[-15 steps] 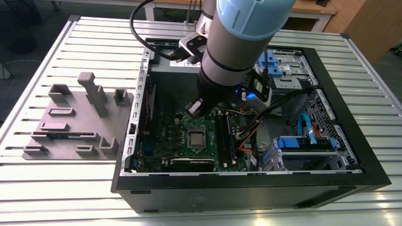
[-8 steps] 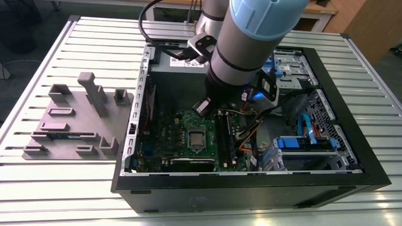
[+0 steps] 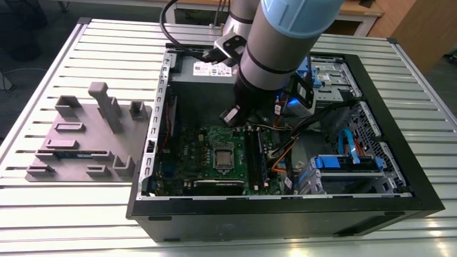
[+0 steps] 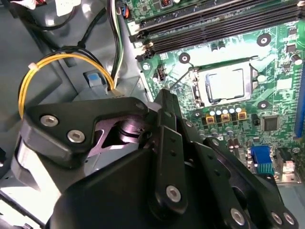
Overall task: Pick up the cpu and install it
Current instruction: 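Install the first cpu locking lever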
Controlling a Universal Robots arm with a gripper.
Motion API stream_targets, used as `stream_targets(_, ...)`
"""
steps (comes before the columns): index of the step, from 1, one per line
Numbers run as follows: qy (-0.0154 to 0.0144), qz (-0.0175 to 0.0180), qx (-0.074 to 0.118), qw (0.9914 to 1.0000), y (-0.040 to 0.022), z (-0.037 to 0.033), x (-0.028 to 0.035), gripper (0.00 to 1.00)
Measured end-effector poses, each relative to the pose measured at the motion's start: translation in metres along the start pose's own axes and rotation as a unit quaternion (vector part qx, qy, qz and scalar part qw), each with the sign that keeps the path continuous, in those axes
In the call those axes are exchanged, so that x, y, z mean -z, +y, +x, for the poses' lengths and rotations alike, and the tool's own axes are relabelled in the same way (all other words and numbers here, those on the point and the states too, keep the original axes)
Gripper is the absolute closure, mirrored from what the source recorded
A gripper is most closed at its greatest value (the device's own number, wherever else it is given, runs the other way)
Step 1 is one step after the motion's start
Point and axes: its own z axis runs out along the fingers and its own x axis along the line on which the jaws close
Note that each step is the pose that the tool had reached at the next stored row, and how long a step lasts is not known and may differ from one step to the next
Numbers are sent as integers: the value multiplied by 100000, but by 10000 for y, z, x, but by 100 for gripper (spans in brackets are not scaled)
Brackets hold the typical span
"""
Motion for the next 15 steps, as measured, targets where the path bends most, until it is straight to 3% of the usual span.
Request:
stream_targets(10,9,5,0,100000,22,-58,-11,89)
stream_targets(15,84,87,-2,100000,39,-76,-54,89)
